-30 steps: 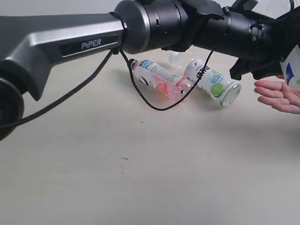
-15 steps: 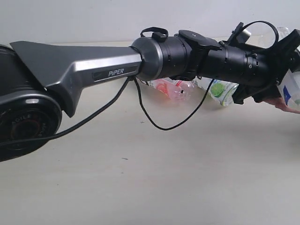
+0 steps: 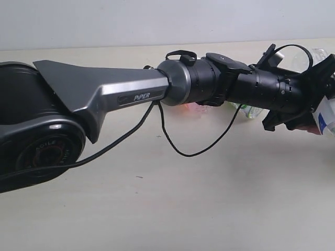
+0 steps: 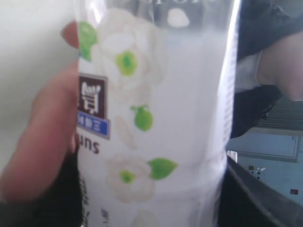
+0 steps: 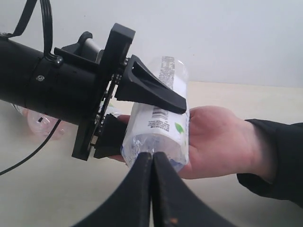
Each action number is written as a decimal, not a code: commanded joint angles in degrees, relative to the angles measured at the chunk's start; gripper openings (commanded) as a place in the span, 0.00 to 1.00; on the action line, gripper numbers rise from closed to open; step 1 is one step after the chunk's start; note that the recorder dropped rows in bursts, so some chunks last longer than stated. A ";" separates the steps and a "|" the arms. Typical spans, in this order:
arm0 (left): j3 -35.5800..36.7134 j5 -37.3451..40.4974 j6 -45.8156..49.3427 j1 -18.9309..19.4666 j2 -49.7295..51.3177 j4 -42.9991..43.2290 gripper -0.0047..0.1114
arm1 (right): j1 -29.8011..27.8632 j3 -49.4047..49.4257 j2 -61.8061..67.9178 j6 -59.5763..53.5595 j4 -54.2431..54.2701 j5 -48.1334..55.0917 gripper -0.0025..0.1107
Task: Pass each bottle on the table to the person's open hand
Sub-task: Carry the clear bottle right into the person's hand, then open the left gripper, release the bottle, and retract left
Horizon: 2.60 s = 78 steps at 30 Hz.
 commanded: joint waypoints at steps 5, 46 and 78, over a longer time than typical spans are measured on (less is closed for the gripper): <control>-0.28 0.49 2.36 -0.20 -0.18 -0.32 0.50 | 0.23 0.28 -0.38 0.00 -0.12 -0.43 0.02; -0.28 13.91 9.30 3.89 -2.17 0.77 0.70 | 0.23 0.28 -0.38 0.00 -0.12 -0.79 0.02; -0.28 36.16 19.72 16.72 -2.26 1.95 0.53 | 0.23 0.28 -0.38 0.00 -0.12 -0.52 0.02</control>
